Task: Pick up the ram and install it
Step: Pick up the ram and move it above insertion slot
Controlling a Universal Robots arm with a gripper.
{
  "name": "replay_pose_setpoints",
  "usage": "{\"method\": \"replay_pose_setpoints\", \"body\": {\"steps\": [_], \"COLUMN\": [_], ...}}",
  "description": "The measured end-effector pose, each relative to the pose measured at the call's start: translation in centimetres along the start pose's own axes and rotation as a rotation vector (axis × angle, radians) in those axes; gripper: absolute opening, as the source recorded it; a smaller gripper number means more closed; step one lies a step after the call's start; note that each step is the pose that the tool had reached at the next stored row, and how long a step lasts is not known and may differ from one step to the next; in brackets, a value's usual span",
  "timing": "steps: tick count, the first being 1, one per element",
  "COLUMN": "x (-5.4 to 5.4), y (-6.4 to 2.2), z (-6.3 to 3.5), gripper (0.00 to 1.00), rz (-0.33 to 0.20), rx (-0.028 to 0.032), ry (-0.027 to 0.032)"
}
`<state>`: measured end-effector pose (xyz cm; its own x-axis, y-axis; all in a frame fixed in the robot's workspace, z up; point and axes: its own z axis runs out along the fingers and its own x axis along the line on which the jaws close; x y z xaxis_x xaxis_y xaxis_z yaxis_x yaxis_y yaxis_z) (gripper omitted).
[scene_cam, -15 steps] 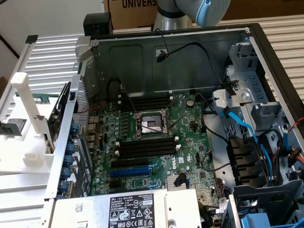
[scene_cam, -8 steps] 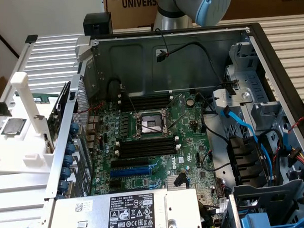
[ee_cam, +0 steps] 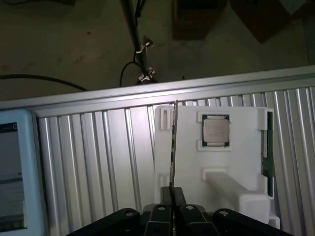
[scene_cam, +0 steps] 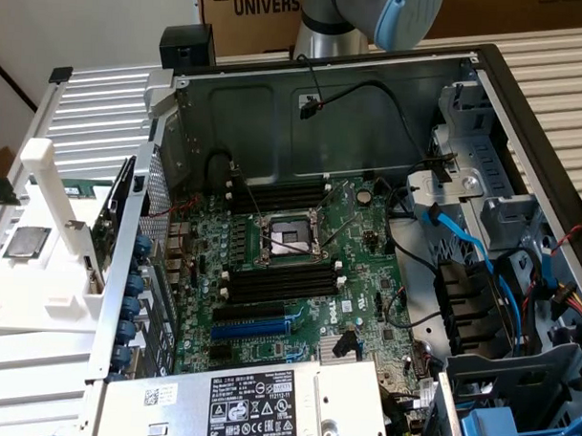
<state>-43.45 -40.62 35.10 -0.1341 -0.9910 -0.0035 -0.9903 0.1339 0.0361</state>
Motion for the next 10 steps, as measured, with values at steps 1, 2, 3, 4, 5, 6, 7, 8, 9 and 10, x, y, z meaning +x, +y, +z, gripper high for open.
{"method": "replay_pose_setpoints", "body": {"steps": [1,2,3,4,5,6,7,8,9,10], "x": [-0.1,-0.1,-0.1,-0.1,-0.2,-0.2,-0.2,-0.2,-0.2,-0.3], "y": [-0.48,-0.63,-0.78,-0.93,-1.11,-1.30,-1.44,-1.57,-1.76,-1.87], "z": [-0.39,-0.43,-0.47,-0.51,-0.55,-0.60,-0.67,-0.80,-1.15,-1.42], "gripper": [0.13,0.13,0.13,0.13,0.13,0.13,0.13,0.13,0.13,0.13], "rz": [0.000,0.000,0.000,0.000,0.000,0.000,0.000,0.000,0.000,0.001], "rx": [0.0017,0.0022,0.0027,0.0031,0.0036,0.0040,0.0044,0.0051,0.0070,0.0100], "ry": [0.0001,-0.0001,-0.0001,-0.0002,-0.0003,-0.0003,-0.0003,-0.0003,-0.0006,-0.0011]}}
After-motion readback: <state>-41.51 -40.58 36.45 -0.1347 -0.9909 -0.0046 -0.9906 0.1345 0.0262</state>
